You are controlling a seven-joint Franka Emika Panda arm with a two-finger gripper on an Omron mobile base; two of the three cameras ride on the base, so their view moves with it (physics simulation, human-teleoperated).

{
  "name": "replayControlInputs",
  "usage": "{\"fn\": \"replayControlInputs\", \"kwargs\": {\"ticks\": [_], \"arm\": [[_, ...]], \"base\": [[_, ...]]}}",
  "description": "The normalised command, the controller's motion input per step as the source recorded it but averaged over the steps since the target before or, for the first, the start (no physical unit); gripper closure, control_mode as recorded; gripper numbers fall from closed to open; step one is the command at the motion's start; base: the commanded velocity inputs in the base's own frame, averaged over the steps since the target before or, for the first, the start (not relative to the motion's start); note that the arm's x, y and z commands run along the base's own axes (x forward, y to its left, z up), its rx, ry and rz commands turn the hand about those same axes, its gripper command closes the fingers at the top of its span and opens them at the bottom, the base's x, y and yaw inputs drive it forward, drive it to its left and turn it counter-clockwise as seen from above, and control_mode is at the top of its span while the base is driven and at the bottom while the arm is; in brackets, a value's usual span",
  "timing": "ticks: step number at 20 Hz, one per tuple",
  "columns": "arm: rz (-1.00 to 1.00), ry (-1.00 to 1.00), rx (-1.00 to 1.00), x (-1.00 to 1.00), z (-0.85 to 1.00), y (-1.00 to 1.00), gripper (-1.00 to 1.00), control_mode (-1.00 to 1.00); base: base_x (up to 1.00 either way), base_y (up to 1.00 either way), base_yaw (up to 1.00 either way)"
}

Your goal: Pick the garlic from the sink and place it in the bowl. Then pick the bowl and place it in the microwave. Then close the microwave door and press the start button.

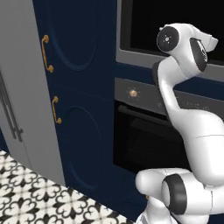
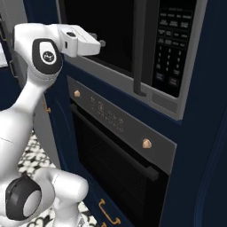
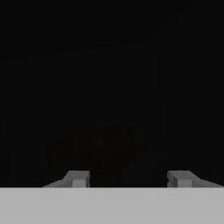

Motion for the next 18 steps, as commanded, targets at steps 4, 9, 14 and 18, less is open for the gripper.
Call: {"fn": "replayControlInputs", "kwargs": {"ticks": [4,9,14,18], "arm": [[0.01,0.0,0.0,0.25,-0.16,-0.21,-1.0,-1.0],[0.1,0.0,0.0,-1.0,0.01,0.56,-1.0,-1.0],[0.19,0.0,-0.02,-1.0,0.01,0.11,-1.0,-1.0],[0.22,0.0,-0.03,-1.0,-0.06,0.01,1.0,-1.0]], "base": [[0.0,0.0,0.0],[0.0,0.0,0.0],[0.0,0.0,0.0],[0.0,0.0,0.0]]}}
